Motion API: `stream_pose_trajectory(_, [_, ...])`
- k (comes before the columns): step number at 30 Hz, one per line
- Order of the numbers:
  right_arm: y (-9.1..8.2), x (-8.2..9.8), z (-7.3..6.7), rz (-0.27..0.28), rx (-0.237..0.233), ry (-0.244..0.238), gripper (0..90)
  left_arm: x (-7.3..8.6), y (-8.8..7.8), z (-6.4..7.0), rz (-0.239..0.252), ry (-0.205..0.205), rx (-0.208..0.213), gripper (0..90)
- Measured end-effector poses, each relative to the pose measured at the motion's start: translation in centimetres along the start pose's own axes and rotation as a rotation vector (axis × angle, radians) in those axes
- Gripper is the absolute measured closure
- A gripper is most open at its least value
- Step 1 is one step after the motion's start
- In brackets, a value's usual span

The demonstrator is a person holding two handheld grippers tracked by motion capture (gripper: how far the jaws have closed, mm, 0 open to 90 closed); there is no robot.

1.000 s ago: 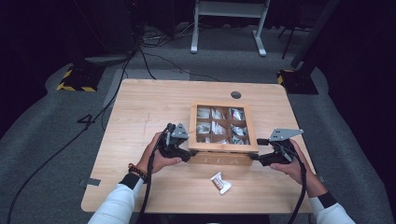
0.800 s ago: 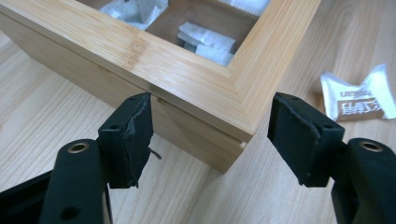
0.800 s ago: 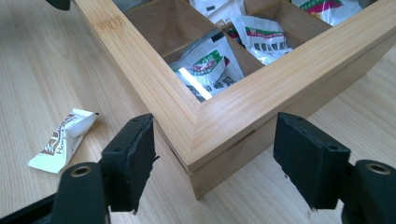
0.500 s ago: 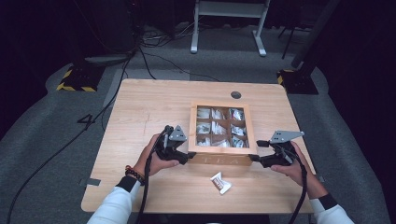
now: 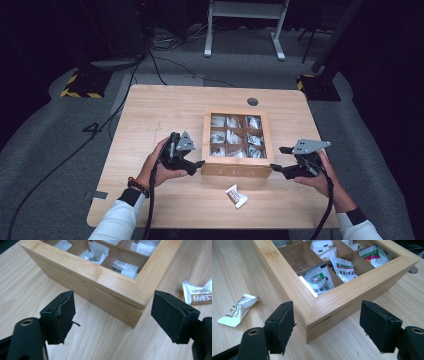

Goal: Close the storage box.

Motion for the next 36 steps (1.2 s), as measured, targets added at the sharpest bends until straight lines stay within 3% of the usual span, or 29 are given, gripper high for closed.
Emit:
stream_pose_trajectory(11, [-1.2,0.2,0.9,0.001,0.042,-0.005,27.6,0.6,-1.5,-0.4,-0.013,0.034,-0.078,18.1])
stream_pose_trajectory(18, [-1.4,1.3,1.5,-0.029,0.107,-0.049,26.1,1.6,-2.1,-0.5,-0.047,0.047,-0.115,18.1])
stream_pose_trajectory(22, [-1.6,1.8,1.5,-0.030,0.111,-0.031,26.1,2.2,-2.5,-0.5,-0.055,0.059,-0.157,17.9])
stream_pose_trajectory(29, [-2.1,3.1,1.8,-0.038,0.125,-0.014,25.7,3.5,-3.0,-0.1,-0.058,0.060,-0.182,19.0])
stream_pose_trajectory(30, [-2.3,3.8,2.0,-0.039,0.134,-0.009,25.6,4.3,-3.1,-0.1,-0.075,0.065,-0.207,20.0])
stream_pose_trajectory(36, [-2.3,5.6,2.3,-0.064,0.154,-0.004,25.4,6.0,-3.0,0.2,-0.090,0.046,-0.214,19.4])
Point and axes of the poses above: each handheld gripper's, and its own axes: y roughly forward along the jaws, x roughly out of its underside, z roughly to its right, the point moved 9 cm from there along y, roughly forward along the jaws, and after that the axes turned 9 degrees about x, right-handed, at the moved point
